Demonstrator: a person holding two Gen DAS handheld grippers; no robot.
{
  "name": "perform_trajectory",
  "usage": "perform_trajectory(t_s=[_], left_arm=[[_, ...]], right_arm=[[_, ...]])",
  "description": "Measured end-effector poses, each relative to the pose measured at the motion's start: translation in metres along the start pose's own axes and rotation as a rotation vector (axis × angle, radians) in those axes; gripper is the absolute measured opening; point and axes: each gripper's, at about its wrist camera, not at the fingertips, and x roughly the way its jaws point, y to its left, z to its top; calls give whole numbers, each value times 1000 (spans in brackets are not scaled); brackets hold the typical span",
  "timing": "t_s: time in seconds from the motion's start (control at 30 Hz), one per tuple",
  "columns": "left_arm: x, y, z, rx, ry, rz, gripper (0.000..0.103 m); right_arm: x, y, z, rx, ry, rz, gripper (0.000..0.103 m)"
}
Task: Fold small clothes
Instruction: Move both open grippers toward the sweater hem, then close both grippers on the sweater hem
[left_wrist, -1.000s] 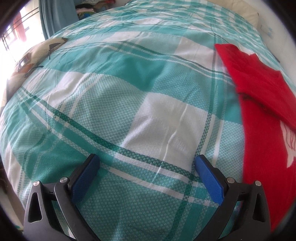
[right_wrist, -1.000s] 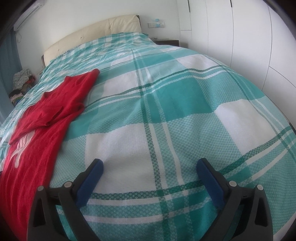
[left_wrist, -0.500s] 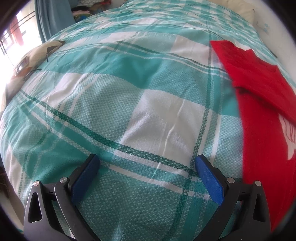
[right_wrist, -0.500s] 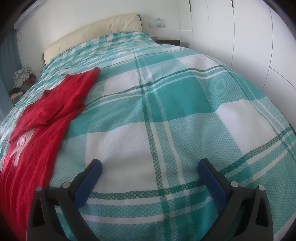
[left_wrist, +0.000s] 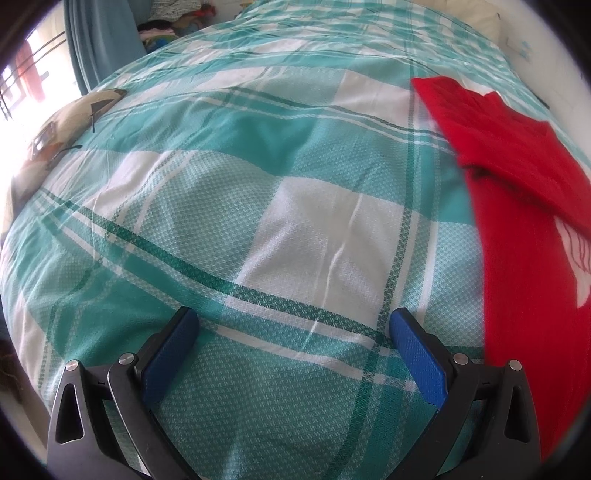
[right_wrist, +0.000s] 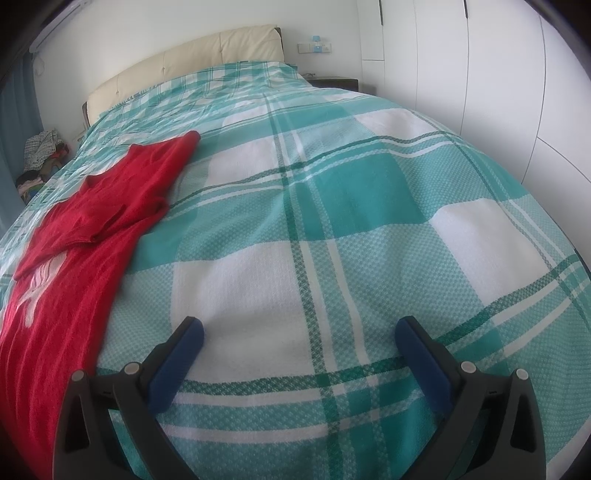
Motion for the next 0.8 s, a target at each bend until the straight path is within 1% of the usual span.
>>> perform_trajectory(t_s=[0.07, 0.1, 0.13, 0.2, 0.23, 0.27, 0.33, 0.37, 0.4, 0.47, 0.57, 0.6, 0.63, 0.67, 0.7, 0.73, 0.77, 0.8], left_arm=[[-2, 1, 0, -7, -4, -12, 103], [-5, 3, 1, -21, -11, -30, 103], [-9, 7, 2, -42, -27, -60, 102], [-25, 16, 2, -83, -69, -144, 102], [-34, 19, 2, -87, -87, -177, 102], [-45, 20, 1, -78, -101, -204, 102], [-67, 20, -8, -35, -135, -254, 102], [-78, 18, -14, -8, -145, -277, 102], [-87, 15, -23, 22, -144, -300, 102], [-102, 7, -42, 73, -127, -354, 102], [-118, -5, -71, 90, -98, -441, 101], [-121, -11, -80, 98, -86, -454, 101], [-123, -17, -87, 110, -74, -454, 97], [-124, -23, -93, 126, -63, -450, 92], [-123, -28, -98, 144, -50, -435, 81], [-121, -33, -103, 160, -38, -421, 76], [-117, -36, -106, 169, -23, -410, 76], [-113, -37, -110, 175, -9, -403, 75]], right_arm=[[0, 0, 0, 0, -1, 1, 103], [0, 0, 0, 0, -1, 1, 103], [-1, 0, 0, 0, -4, 6, 103], [-8, -3, 3, 8, -22, 27, 102], [-15, -5, 5, 20, -36, 36, 102], [-25, -7, 7, 32, -57, 47, 102], [-52, -7, 10, 37, -107, 100, 102], [-65, -6, 10, 27, -121, 129, 102], [-77, -4, 9, 10, -117, 160, 102], [-94, 5, 2, -34, -63, 229, 102], [-117, 20, -20, -62, 21, 335, 102], [-123, 25, -29, -60, 46, 377, 102], [-127, 30, -37, -57, 70, 417, 101], [-130, 35, -46, -56, 96, 456, 96], [-128, 41, -54, -57, 131, 492, 93], [-125, 47, -62, -57, 172, 520, 86], [-119, 52, -69, -52, 216, 543, 82], [-113, 55, -75, -49, 248, 555, 74]])
